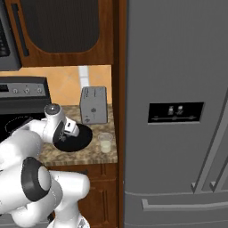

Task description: Grab a lemon wedge from the fridge and one ice cube from the ice bowl, and put them in the glass of lemonade.

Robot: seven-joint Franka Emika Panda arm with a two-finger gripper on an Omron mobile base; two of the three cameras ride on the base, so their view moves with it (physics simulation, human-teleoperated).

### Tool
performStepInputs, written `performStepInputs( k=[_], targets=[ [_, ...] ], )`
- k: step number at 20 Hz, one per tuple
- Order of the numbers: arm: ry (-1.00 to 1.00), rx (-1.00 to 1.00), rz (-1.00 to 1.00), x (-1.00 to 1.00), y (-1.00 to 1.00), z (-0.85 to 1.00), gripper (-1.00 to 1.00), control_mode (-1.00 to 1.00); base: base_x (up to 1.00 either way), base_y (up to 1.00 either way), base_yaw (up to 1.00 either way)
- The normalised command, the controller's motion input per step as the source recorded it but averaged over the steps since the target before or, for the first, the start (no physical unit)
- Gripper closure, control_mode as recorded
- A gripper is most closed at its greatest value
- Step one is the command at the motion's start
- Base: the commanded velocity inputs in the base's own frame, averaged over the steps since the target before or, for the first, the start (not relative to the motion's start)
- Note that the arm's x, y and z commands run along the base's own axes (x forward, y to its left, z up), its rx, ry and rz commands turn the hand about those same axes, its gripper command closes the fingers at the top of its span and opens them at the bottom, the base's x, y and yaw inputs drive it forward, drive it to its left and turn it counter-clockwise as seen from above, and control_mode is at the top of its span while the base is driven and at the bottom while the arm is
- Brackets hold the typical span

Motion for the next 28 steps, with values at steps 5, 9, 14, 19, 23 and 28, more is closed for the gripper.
performStepInputs(
  k=[5, 9, 14, 19, 23, 28],
  targets=[
    [0.0, -0.01, 0.0, 0.16, 0.13, -0.15, -1.0, -1.0, 0.0, 0.0, 0.0],
    [0.0, -0.02, 0.0, 0.0, 0.05, -0.05, -1.0, -1.0, 0.0, 0.0, 0.0],
    [0.01, 0.0, 0.0, 0.01, 0.0, -0.07, -1.0, -1.0, 0.0, 0.0, 0.0],
    [0.02, -0.02, 0.0, 0.14, 0.0, -0.19, -1.0, -1.0, 0.0, 0.0, 0.0],
    [0.02, -0.04, 0.0, 0.2, 0.0, -0.18, -1.0, -1.0, 0.0, 0.0, 0.0],
    [0.01, -0.01, 0.0, 0.23, 0.03, -0.1, -1.0, -1.0, 0.0, 0.0, 0.0]
  ],
)
